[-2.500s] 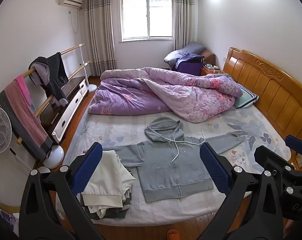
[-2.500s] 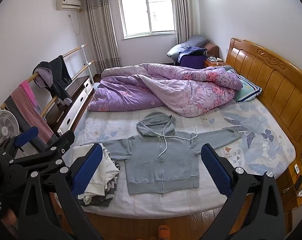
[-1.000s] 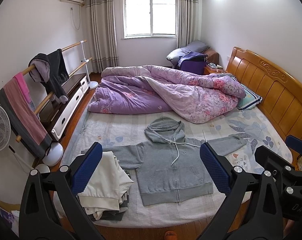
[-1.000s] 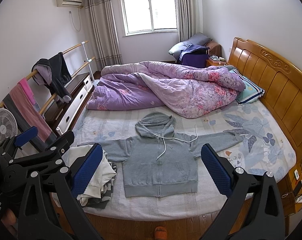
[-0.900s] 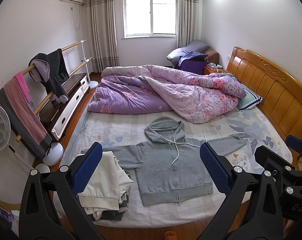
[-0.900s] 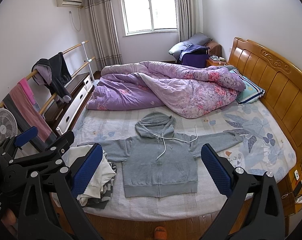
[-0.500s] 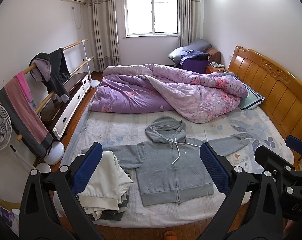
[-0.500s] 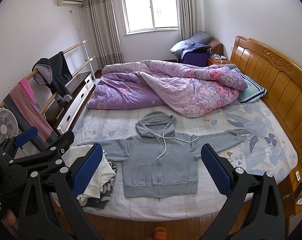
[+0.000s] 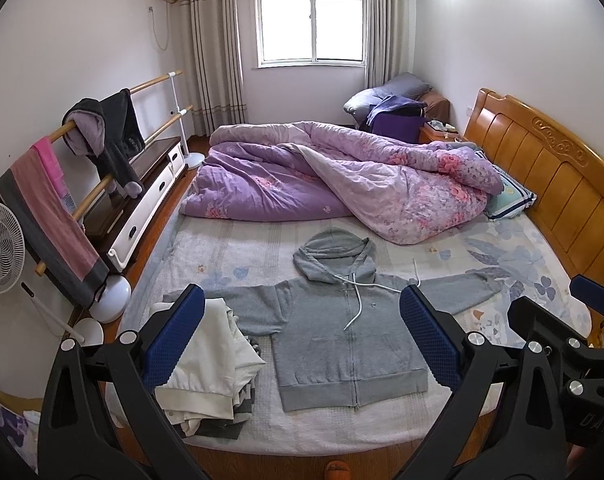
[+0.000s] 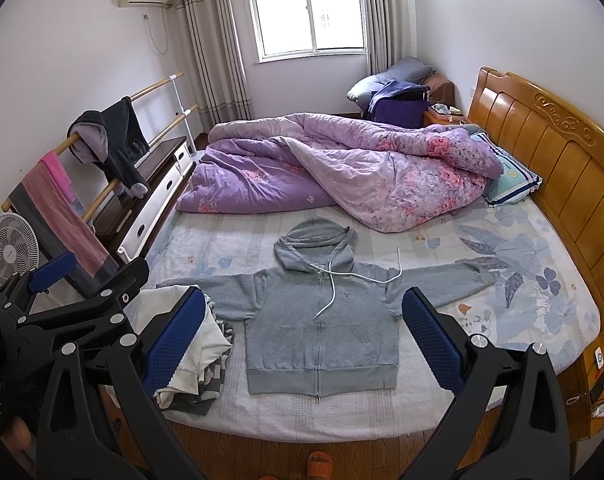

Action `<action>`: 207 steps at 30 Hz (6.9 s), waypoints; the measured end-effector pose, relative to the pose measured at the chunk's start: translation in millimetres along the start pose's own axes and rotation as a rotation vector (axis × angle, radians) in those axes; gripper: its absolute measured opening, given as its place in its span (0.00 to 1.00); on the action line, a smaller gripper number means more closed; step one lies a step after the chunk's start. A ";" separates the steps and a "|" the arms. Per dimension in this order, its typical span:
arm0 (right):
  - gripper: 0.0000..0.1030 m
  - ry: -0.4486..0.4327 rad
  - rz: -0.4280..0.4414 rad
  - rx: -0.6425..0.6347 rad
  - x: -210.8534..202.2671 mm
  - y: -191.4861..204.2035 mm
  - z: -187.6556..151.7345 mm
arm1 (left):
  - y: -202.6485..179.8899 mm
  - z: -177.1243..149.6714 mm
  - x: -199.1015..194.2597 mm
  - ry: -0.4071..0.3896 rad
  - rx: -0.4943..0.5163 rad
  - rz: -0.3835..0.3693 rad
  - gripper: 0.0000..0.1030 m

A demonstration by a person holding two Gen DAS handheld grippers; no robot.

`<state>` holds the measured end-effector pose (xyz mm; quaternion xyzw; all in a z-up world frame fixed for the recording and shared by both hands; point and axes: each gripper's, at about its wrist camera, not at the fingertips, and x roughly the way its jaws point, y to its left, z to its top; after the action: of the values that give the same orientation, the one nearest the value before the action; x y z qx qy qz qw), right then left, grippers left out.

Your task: Fold large clothes

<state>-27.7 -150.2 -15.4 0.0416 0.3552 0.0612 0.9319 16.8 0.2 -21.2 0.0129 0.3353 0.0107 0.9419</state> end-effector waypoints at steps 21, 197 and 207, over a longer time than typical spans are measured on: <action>0.92 0.095 0.032 0.004 47.1 -35.0 17.1 | -42.3 23.0 68.0 0.116 0.024 0.042 0.95; 0.42 0.658 0.402 0.135 642.1 33.1 -128.6 | 162.2 -138.1 598.0 0.601 -0.551 0.018 0.79; 0.47 0.517 0.159 0.225 597.0 -109.4 -99.6 | 101.6 -150.2 652.5 0.728 -0.369 -0.069 0.85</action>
<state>357.0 -169.3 -494.9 0.1555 0.5811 0.1030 0.7922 426.3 123.2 -546.5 -0.1721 0.6396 0.0429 0.7480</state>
